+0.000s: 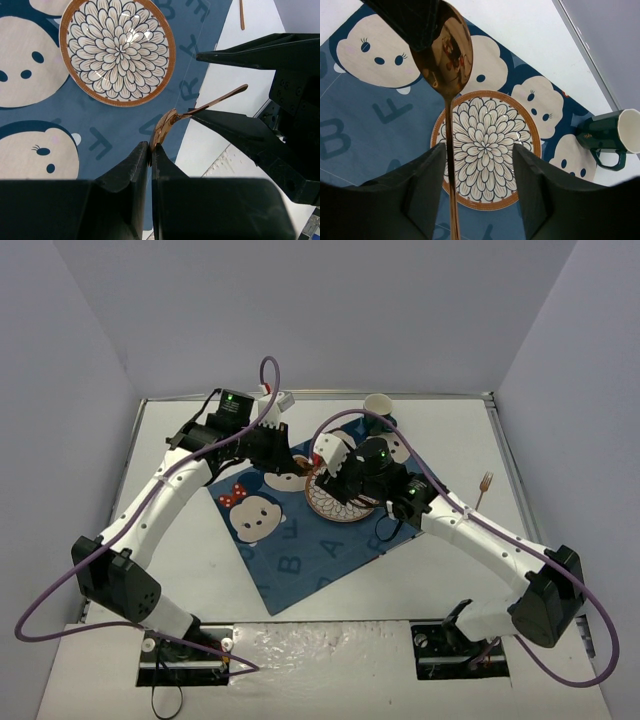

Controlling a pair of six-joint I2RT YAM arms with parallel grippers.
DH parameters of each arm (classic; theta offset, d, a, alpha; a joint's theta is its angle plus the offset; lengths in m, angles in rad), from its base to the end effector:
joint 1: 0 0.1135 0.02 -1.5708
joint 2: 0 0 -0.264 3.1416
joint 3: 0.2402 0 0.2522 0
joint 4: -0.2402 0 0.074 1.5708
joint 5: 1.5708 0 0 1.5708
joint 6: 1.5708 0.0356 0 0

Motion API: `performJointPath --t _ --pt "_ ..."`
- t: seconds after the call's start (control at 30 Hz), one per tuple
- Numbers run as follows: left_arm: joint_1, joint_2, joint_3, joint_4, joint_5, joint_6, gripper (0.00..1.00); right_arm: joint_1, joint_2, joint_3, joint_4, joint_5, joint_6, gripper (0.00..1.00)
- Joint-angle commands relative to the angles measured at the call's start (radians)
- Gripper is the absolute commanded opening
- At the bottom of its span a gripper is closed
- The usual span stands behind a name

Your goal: Set the dinner table for one person

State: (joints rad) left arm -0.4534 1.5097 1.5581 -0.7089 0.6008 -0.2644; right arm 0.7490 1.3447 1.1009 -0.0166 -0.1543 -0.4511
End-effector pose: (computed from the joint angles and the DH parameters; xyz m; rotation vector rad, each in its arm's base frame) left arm 0.2854 -0.1614 0.3854 0.5587 2.2349 -1.0522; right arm 0.2295 0.2209 0.3418 -1.1286 1.4561 0.3503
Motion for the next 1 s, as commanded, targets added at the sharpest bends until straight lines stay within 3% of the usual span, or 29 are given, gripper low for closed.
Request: performJointPath --t 0.0,0.33,0.73,0.87,0.97 --pt "-0.008 -0.026 0.065 0.014 0.013 0.010 0.00 0.010 0.028 0.063 0.078 -0.002 -0.023 0.47" --pt "-0.013 -0.010 0.085 -0.026 0.024 0.035 0.00 0.010 0.059 0.073 0.081 -0.037 -0.029 0.37" --pt "-0.019 0.036 0.103 -0.052 0.019 0.040 0.00 0.018 0.036 0.068 0.083 -0.042 -0.018 0.34" --pt "-0.022 0.046 0.118 -0.063 0.019 0.047 0.00 0.018 0.039 0.062 0.081 -0.050 -0.016 0.26" --pt "-0.023 0.050 0.126 -0.072 0.014 0.052 0.00 0.017 0.038 0.059 0.082 -0.058 -0.014 0.13"
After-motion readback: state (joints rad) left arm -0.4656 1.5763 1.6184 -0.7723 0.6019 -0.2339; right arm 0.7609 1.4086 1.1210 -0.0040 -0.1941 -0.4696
